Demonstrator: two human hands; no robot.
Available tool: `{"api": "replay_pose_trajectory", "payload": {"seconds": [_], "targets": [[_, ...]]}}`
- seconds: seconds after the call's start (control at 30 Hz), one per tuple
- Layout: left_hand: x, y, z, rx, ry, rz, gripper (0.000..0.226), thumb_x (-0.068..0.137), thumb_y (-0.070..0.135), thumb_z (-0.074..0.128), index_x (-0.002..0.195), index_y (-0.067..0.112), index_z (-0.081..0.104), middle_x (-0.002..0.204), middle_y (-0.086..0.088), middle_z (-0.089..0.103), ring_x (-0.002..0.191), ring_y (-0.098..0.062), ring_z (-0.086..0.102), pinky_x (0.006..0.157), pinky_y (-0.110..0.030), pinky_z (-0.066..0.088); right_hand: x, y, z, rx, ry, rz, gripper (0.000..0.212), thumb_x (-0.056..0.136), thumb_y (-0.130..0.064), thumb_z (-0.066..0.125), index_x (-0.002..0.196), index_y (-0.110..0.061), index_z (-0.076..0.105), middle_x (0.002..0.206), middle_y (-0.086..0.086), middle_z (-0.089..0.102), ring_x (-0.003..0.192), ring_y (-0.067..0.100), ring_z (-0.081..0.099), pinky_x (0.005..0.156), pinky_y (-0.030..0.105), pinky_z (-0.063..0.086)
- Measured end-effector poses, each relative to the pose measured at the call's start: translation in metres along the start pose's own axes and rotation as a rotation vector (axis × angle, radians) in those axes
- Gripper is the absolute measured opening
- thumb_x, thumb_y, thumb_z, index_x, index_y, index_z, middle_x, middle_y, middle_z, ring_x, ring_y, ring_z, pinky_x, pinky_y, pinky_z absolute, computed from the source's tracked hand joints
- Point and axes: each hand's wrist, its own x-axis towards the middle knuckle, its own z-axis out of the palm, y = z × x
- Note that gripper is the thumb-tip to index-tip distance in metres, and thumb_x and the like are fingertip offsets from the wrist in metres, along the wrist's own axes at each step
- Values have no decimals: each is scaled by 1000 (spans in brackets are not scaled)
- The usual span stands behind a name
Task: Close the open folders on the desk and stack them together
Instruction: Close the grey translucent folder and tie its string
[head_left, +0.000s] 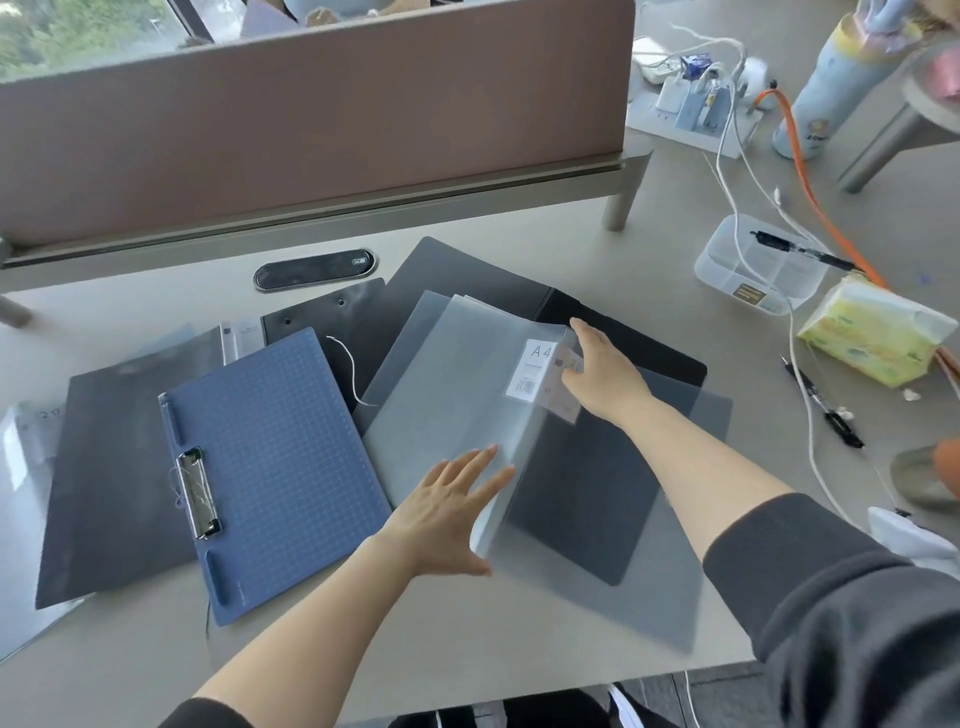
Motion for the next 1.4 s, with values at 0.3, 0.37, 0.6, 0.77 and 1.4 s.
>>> {"api": "replay_pose_trajectory", "payload": {"seconds": [0.3,0.37,0.6,0.77,1.4], "targets": [[0,-3,6,22,36,26,116,71,61,70,155,36,-6,166,-1,-11,152,-25,-5,118,-37,-4,5,-4,2,-10,46,39,63,95,-16,45,154,-14,23,158,1,24,131,28,46,101,41,41],[-1,-3,6,22,36,29,115,72,60,70,155,36,-7,166,-1,-11,152,-24,-5,118,-37,-3,7,-4,2,-29,55,48,59,96,-13,43,152,-12,27,155,3,27,127,29,48,98,41,43],[-8,-2,6,10,31,21,113,76,51,71,154,40,-10,166,-1,-13,152,-25,-7,116,-36,-7,6,-11,-4,70,253,71,26,99,-18,40,118,-13,57,129,5,48,91,27,57,82,41,51],[-13,-1,-1,-45,21,24,111,78,57,69,152,43,-13,165,1,-15,152,-23,-7,119,-37,-4,-5,-20,-10,207,351,35,20,98,-16,40,95,-10,59,110,2,55,83,22,53,73,33,41],[-9,40,-132,-728,606,-343,59,83,45,61,138,32,45,134,16,52,124,-5,48,94,-32,47,-86,-135,-40,638,518,-305,19,97,-19,46,81,-19,55,117,-6,68,75,8,61,65,18,48]]}}
